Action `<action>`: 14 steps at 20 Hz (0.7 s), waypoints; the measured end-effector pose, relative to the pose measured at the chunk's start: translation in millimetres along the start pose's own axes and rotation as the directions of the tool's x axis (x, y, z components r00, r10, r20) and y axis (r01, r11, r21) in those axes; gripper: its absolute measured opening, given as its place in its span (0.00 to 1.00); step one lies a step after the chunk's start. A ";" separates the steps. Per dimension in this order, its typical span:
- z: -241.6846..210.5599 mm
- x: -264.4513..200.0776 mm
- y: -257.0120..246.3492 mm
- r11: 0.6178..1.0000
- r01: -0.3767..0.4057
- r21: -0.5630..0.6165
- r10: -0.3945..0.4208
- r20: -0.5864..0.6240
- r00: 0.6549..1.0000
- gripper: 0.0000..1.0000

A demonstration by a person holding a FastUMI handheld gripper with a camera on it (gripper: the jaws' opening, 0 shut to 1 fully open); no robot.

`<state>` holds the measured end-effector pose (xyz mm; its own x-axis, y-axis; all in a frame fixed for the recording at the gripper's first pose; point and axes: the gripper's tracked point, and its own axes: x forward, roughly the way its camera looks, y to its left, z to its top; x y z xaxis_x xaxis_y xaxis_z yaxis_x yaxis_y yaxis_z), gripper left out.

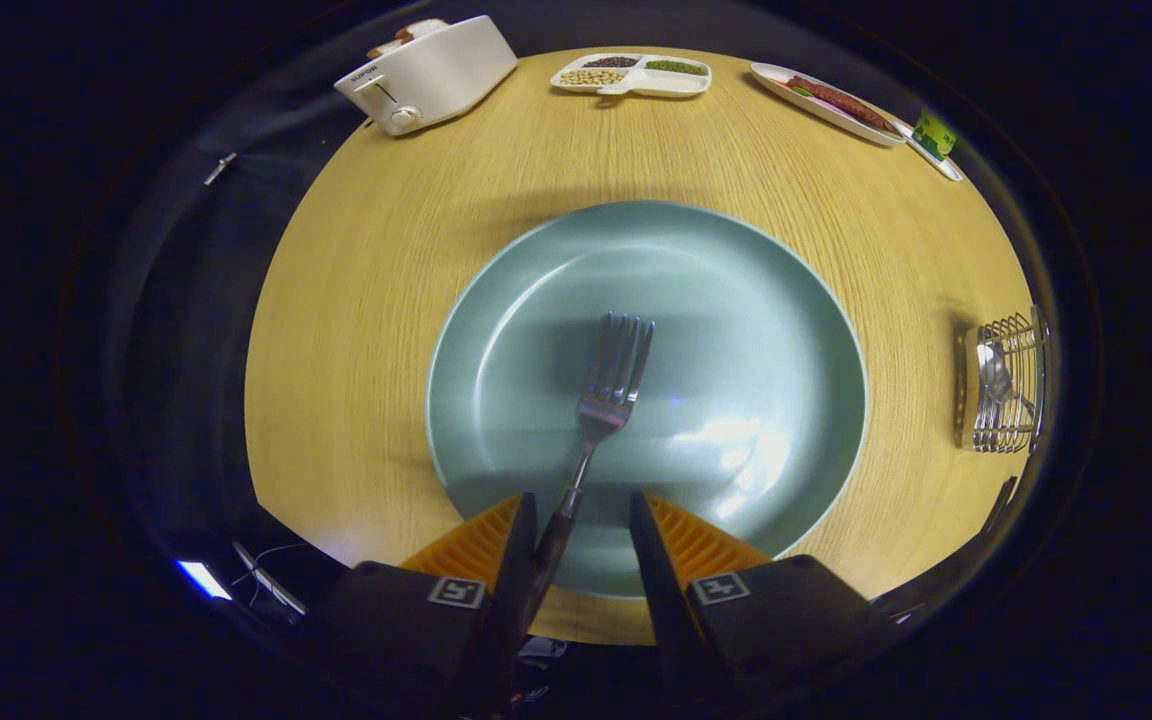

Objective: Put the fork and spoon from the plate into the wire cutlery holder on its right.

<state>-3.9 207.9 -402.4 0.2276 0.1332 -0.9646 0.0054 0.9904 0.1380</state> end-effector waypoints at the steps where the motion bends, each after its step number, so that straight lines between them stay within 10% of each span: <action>1: -0.5 2.0 0.5 1.000 -0.001 -0.005 0.000 -0.010 1.000 0.48; 4: 2.3 4.0 6.0 1.000 -0.007 -0.023 0.007 -0.032 0.999 0.22; 14: 13.8 -18.1 -7.5 0.991 -0.113 -0.074 0.112 -0.019 0.994 0.06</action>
<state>5.3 197.6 -382.9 0.2082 0.2439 -0.9472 -0.0923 0.9690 0.2293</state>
